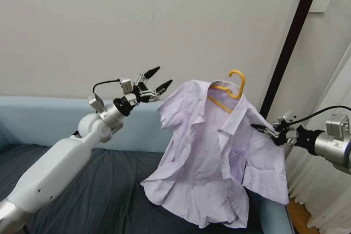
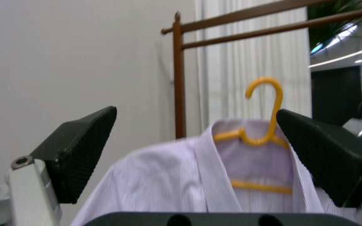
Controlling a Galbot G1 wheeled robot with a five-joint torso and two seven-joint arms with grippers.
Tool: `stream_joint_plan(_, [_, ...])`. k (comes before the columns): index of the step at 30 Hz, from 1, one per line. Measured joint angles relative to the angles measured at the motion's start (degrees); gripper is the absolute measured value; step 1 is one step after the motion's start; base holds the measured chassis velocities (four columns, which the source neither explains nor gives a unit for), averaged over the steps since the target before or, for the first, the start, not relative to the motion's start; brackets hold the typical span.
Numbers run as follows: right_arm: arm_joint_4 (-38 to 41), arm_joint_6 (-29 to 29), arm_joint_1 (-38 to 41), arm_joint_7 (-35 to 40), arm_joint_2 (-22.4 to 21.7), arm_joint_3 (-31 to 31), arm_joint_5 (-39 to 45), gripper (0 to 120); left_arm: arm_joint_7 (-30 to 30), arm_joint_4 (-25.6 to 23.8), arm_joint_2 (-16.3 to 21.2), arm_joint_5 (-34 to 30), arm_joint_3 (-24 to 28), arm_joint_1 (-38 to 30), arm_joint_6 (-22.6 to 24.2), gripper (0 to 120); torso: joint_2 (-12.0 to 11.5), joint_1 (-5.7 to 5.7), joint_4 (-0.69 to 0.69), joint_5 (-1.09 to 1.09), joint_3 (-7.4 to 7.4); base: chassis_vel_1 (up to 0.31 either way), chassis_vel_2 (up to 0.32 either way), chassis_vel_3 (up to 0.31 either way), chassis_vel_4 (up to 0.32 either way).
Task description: Pick up the clothes from the sofa and hang them on the clothes hanger.
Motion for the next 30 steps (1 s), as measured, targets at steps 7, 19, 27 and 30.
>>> stream_joint_plan(7, [5.11,-6.25,4.55,13.03,-3.35,0.28,9.82,1,-17.66,-10.0,-2.24,6.38,-2.84,11.54,3.47,100,0.0,0.0,-0.01,0.01,0.0,0.0,0.0,0.0,0.0])
stream_joint_plan(19, [12.62,-14.04,5.77,28.13,-9.32,8.53,18.61,1,-17.24,-17.72,-4.26,10.15,-2.65,22.32,4.18,100,0.01,0.0,0.02,0.01,0.0,0.0,0.0,0.0,0.0])
stream_joint_plan(27, [14.58,-16.8,4.14,31.78,-13.72,17.4,25.75,1,-10.95,-12.82,-8.97,9.82,1.25,21.21,3.57,100,0.0,0.0,-0.01,0.01,0.0,0.0,0.0,0.0,0.0])
stream_joint_plan(30, [14.44,-16.8,3.8,32.56,-15.19,20.26,29.62,1,-6.69,-8.12,-11.23,9.56,2.64,19.74,2.84,100,0.01,0.0,0.01,0.01,0.0,0.0,0.0,0.0,0.0])
